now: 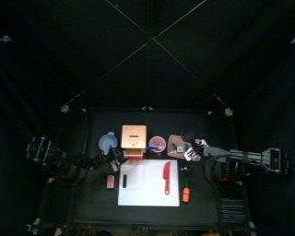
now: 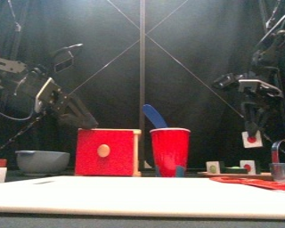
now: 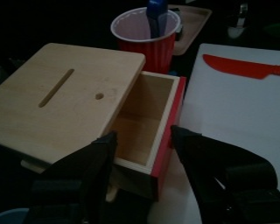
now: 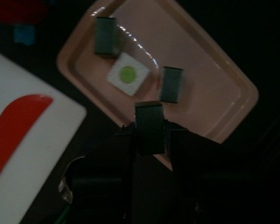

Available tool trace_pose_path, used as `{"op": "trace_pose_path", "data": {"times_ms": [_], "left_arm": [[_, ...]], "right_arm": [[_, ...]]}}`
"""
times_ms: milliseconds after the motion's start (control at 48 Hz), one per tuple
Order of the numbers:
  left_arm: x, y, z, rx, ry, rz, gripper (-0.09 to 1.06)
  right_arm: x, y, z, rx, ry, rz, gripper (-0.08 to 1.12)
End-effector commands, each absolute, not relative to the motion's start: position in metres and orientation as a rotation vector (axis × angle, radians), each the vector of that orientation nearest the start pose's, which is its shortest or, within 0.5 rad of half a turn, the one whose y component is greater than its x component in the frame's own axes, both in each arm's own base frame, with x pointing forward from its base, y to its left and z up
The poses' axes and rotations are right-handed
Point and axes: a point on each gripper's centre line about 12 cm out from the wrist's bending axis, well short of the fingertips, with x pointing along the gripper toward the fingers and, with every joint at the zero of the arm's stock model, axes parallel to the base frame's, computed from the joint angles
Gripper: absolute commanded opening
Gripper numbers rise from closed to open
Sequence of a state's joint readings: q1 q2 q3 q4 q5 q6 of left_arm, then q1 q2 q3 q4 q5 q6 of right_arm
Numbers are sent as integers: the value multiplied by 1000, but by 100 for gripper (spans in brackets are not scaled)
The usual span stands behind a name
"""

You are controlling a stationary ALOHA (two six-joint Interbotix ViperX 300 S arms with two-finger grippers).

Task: Place sushi on board then cut the sushi with the knife then place the pieces on the plate
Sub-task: Place the 4 sushi pieces on the plate

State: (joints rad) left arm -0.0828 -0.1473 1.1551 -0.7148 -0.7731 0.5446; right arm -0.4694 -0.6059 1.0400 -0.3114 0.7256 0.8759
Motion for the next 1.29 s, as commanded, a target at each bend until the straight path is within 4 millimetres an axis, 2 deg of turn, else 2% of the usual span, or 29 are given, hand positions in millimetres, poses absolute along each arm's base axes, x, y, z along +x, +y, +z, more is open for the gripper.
{"op": "trace_pose_path", "data": {"times_ms": [21,125,271,458,646,750,833,979,1062,1125,1208,1292], "left_arm": [[282,30,147,111,330,371,88],[282,27,149,127,319,350,88],[281,24,158,136,282,324,88],[279,26,168,138,249,326,88],[280,26,171,144,240,323,88],[281,24,173,146,232,315,88],[281,22,177,150,215,302,88],[280,14,195,144,143,273,88],[278,8,212,146,77,248,88],[275,5,223,155,30,230,88],[269,4,233,164,-14,218,88],[264,5,237,162,-35,219,88]], "right_arm": [[164,-125,169,734,854,-983,57],[159,-131,153,759,859,-1007,58],[153,-130,140,780,918,-1030,61],[147,-126,135,784,949,-1039,75],[150,-126,141,782,920,-1026,86],[155,-129,154,766,881,-1017,86],[163,-131,172,749,813,-991,86],[195,-126,216,645,616,-826,86],[224,-110,240,525,472,-634,86],[243,-90,256,395,362,-450,86],[260,-67,273,217,241,-238,86],[268,-53,279,104,172,-94,86]]}}
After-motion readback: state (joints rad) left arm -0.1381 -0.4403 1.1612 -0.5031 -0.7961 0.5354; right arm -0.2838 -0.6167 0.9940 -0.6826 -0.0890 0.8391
